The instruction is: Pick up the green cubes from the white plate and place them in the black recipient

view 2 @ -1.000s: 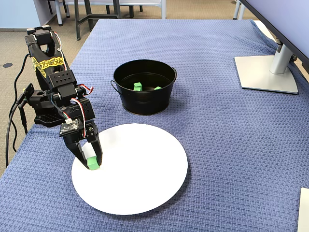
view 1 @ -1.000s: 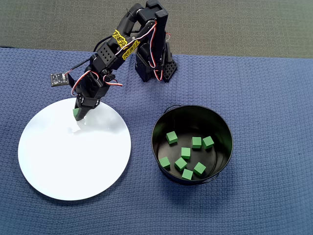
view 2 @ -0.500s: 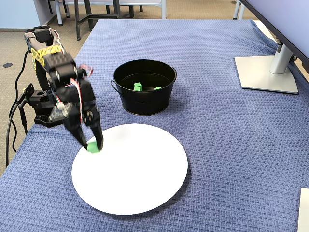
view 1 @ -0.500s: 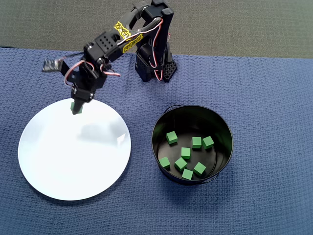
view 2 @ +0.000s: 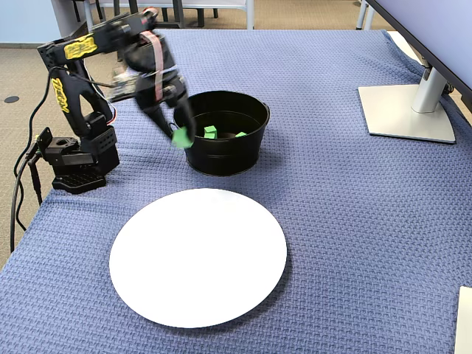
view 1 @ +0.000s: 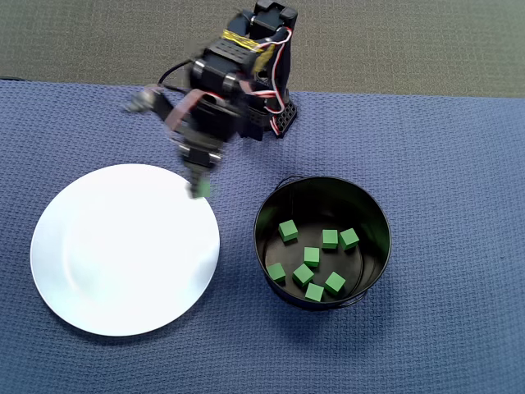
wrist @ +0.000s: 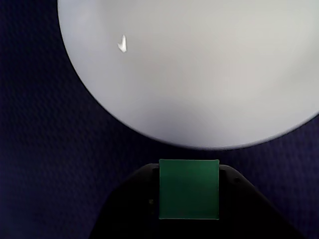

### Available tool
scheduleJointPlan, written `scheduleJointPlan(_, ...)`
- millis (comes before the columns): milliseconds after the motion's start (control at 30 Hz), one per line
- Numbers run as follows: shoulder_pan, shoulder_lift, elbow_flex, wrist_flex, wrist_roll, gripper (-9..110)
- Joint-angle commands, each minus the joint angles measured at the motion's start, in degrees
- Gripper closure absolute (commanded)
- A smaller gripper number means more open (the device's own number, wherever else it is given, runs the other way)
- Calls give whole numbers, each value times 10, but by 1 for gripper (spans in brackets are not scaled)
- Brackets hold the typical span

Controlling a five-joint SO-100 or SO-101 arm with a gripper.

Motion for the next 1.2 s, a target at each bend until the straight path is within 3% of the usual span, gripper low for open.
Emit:
scheduleJointPlan(0, -153, 12, -9, 17, 88, 102)
scheduleJointPlan(167, -279, -40, -7, -10, 160, 102)
scheduleJointPlan(400, -355, -116, -13, -47, 200, 102)
scheduleJointPlan(467, -359, -110, 2, -62, 192, 100)
scheduleJointPlan(533, -359, -103, 11, -65, 172, 79)
scheduleJointPlan(600, -352, -96, 22, -70, 163, 69)
scheduleJointPlan(900, -336, -65, 33, -70, 127, 69)
scheduleJointPlan(1167, -256, 62, 120, -53, 62, 69)
